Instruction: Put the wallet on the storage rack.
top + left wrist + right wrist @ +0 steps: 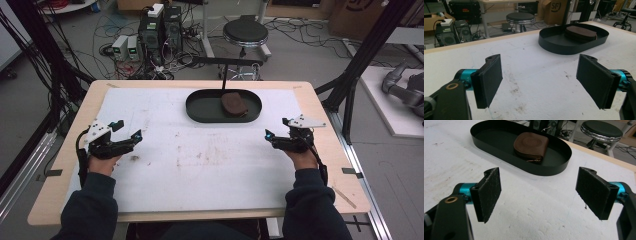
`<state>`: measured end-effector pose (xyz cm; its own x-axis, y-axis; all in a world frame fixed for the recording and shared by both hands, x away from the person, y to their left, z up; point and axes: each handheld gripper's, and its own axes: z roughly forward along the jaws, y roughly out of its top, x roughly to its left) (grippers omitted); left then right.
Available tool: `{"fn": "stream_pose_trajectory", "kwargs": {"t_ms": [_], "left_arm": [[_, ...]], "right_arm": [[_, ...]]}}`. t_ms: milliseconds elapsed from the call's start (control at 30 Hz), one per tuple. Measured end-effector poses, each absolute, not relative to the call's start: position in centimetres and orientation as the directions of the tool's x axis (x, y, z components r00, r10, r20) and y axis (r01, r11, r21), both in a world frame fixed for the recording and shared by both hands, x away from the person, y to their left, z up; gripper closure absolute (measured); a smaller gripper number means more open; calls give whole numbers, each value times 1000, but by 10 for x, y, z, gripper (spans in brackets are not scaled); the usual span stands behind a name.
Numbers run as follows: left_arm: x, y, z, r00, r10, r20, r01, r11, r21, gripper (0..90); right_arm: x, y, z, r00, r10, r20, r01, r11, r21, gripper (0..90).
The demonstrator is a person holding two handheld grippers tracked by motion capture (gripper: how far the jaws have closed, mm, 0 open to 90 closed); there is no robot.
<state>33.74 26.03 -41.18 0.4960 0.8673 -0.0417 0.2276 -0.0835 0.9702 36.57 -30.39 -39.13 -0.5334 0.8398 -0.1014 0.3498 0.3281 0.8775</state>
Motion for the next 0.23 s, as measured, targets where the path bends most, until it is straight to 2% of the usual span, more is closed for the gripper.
{"fn": "stream_pose_trajectory", "kwargs": {"t_ms": [233], "left_arm": [[338,261,-412,493,869,-44,229,-81,970,208]], "right_arm": [[367,-305,-392,-527,844,-95,356,321,877,208]]}}
